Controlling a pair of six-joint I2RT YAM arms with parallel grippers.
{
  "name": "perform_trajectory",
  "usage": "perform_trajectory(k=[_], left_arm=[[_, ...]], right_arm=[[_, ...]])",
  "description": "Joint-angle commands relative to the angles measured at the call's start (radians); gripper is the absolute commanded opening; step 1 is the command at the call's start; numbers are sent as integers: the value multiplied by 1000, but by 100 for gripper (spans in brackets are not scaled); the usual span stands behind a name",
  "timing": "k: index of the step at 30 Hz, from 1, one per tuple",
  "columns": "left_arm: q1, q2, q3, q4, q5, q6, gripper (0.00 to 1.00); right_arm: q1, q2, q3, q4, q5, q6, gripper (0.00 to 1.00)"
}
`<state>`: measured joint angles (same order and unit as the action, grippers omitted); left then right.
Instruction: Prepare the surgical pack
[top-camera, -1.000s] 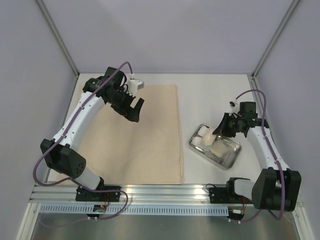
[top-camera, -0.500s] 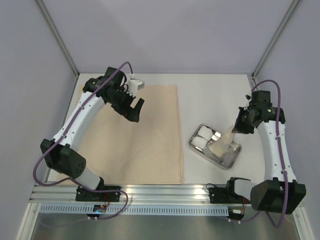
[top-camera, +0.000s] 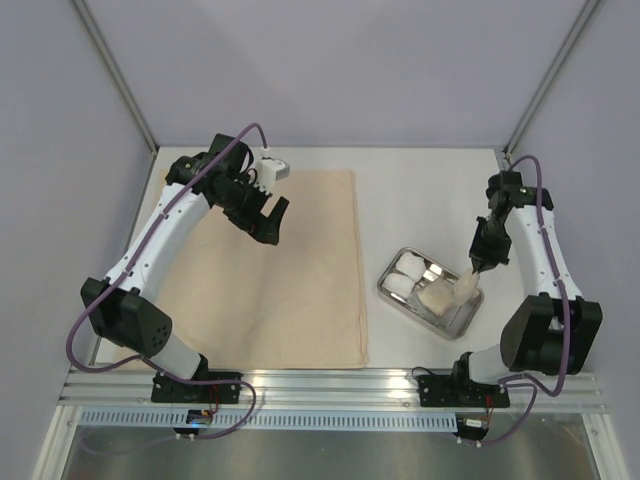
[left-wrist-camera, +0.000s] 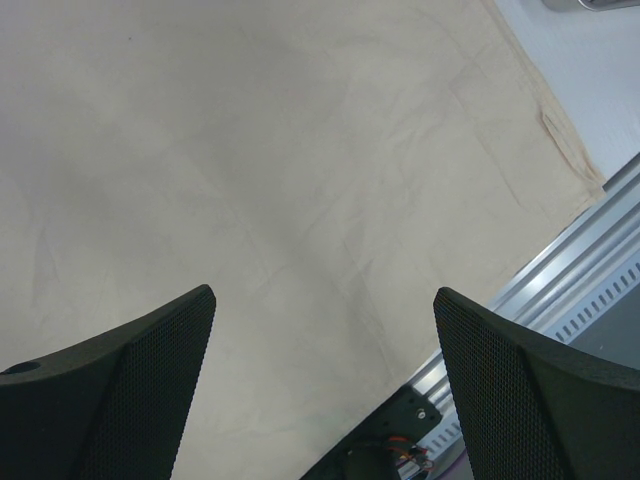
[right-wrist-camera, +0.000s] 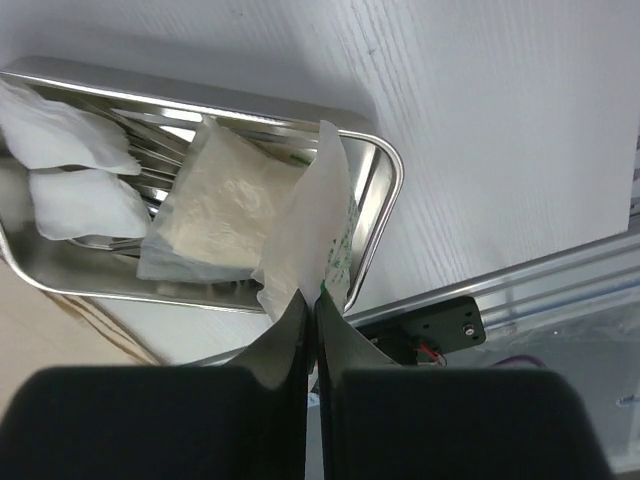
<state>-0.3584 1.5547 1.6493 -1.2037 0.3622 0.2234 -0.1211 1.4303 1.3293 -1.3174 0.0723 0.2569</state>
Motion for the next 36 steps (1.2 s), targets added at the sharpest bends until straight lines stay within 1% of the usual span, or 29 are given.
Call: perform_trajectory(k=[1, 2, 6, 10, 15, 20, 29, 32, 35, 36], left_arm=[[3, -36, 29, -3, 23, 19, 100], [3, -36, 26, -3, 21, 21, 100], [3, -33, 20, -2, 17, 19, 100], [3, -25, 21, 3, 23, 14, 100], [3, -22, 27, -3, 23, 17, 100], [3, -25, 26, -4, 18, 19, 100], [3, -27, 27, -2, 17, 17, 100], [3, -24, 27, 0, 12, 17, 100], [3, -24, 26, -2, 14, 16, 100], [3, -24, 26, -2, 12, 17, 100]], right_arm=[[-2, 50, -70, -166, 46, 41, 1], [-2, 44, -85, -158, 50, 42, 1], [-2, 10, -44, -163, 87, 54, 1], [9, 10, -33, -183, 98, 61, 1], [29, 65, -87, -177, 116, 74, 1], [41, 88, -36, -160, 150, 81, 1], [70, 168, -38, -164, 167, 93, 1], [78, 189, -48, -143, 130, 82, 7], [86, 208, -48, -119, 112, 73, 16], [90, 214, -48, -111, 98, 68, 23]])
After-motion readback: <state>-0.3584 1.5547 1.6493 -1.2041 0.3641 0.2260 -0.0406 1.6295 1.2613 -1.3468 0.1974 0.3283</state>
